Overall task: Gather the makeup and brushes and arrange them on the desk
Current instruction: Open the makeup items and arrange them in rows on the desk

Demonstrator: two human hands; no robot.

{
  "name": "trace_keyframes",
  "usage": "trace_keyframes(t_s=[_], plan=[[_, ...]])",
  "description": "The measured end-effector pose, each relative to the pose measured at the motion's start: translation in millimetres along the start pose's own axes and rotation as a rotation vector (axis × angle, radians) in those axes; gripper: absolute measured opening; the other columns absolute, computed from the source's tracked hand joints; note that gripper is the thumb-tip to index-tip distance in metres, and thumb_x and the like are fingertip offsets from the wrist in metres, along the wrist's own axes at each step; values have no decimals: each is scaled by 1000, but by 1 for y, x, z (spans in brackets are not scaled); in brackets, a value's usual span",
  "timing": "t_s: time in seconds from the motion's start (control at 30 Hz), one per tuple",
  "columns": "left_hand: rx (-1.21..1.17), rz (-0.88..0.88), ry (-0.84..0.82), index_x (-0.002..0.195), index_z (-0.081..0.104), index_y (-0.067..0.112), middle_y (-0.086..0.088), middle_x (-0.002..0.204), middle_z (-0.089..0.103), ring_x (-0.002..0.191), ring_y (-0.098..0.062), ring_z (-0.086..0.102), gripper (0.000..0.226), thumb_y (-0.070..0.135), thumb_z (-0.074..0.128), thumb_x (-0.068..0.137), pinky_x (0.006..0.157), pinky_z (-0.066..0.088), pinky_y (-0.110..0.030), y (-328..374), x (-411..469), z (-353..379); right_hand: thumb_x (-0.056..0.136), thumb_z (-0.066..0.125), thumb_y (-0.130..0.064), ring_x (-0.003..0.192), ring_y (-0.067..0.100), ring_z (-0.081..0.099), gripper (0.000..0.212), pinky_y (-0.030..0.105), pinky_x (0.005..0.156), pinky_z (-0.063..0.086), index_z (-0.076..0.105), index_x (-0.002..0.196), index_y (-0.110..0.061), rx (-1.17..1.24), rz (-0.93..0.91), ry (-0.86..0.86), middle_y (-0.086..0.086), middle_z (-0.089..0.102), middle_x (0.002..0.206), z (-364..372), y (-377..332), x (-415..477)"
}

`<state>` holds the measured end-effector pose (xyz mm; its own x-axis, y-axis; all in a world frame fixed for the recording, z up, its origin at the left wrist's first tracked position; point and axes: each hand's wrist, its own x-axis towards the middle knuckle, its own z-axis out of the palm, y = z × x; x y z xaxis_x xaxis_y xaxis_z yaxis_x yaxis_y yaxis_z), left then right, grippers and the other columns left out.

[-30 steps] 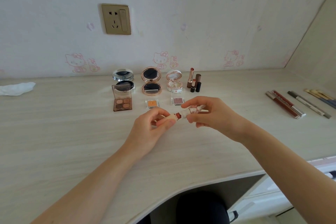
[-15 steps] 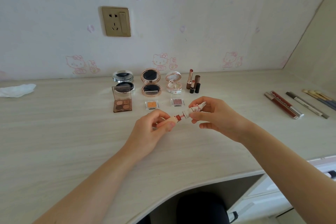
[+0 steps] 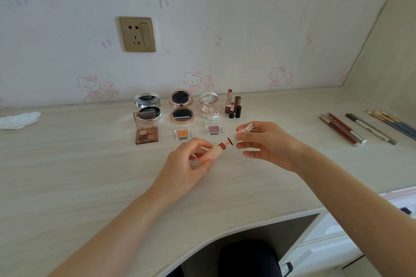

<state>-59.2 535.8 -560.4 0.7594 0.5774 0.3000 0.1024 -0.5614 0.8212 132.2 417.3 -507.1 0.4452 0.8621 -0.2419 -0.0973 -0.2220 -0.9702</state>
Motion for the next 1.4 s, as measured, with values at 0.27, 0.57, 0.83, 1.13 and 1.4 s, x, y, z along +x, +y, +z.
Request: trace_keyframes(t_s=[0.27,0.57,0.83,1.13,1.4], plan=[[242,149,-167,122,44,47,12,103,54,103,1,53,39,43,60,87,93,44,-27,23,4,24,85,71,-22,81,14,66,24,28,72,52,68,105,-10,-110,11,48,4,72,96,-17,-7,4],[499,345,-195,131,50,35,12,102,60,103,-9,42,43,47,55,90,90,42,-27,28,23,53,83,73,-26,76,12,66,25,24,64,51,68,104,-14,-294,39,124,6,73,100,-28,-16,23],[563,352,-114,128,55,29,6,102,65,101,-14,47,42,35,61,88,87,46,-32,18,44,64,85,70,-25,75,13,59,18,22,62,46,71,94,-9,-517,-49,187,11,71,96,-24,-19,53],[589,349,-6,115,65,20,1,87,64,88,-21,54,31,29,61,86,75,51,-35,4,55,74,82,72,-20,73,18,56,20,21,55,42,72,90,-2,-609,-90,233,12,67,85,-14,-8,85],[589,335,-2,123,61,19,1,101,63,93,-22,53,36,30,59,88,80,50,-34,-1,58,75,81,66,-12,73,21,56,6,28,63,47,69,75,-15,-602,-66,286,3,61,73,-14,-2,96]])
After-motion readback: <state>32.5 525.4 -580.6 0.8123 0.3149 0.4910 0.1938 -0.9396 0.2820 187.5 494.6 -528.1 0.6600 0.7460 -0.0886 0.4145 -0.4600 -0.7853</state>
